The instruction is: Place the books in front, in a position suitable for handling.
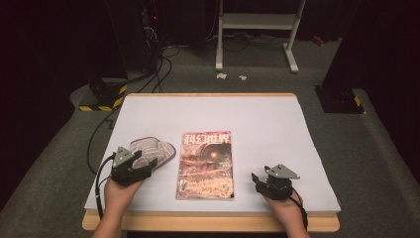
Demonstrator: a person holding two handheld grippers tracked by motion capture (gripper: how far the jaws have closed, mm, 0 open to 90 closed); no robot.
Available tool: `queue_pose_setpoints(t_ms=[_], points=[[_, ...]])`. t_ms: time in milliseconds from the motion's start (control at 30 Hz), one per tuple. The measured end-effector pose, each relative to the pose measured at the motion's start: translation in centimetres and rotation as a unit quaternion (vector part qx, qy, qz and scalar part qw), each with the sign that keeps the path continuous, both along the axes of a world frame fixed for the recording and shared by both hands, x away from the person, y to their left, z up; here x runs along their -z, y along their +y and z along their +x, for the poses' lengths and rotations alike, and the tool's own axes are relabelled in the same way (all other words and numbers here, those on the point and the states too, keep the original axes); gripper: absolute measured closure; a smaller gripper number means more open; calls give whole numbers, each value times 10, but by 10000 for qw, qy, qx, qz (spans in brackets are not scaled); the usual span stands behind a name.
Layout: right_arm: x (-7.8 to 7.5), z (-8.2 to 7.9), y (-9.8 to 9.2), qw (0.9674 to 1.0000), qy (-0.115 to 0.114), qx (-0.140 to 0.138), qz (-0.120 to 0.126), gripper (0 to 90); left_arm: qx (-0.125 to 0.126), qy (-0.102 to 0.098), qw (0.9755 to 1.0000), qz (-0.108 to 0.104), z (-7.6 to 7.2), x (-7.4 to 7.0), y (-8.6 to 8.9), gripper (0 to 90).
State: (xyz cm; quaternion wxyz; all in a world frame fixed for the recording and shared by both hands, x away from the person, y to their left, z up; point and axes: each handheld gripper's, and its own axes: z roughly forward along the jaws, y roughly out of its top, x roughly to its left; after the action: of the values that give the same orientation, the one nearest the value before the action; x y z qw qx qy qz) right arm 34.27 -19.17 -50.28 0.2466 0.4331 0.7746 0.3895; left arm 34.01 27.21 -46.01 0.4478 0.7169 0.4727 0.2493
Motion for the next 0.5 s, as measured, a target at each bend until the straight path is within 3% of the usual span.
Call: queue_pose_setpoints(t_ms=[267,433,500], points=[[-1,-1,3,10000,-5,-54,12,413,661,136,9976,-166,-4,3,-29,282],[-2,-2,7,9999,-25,-98,-15,386,961,353,9947,12,-4,16,-55,278],[-3,-3,9,9999,-37,-113,2,369,1047,488,9931,180,-3,22,-65,278]])
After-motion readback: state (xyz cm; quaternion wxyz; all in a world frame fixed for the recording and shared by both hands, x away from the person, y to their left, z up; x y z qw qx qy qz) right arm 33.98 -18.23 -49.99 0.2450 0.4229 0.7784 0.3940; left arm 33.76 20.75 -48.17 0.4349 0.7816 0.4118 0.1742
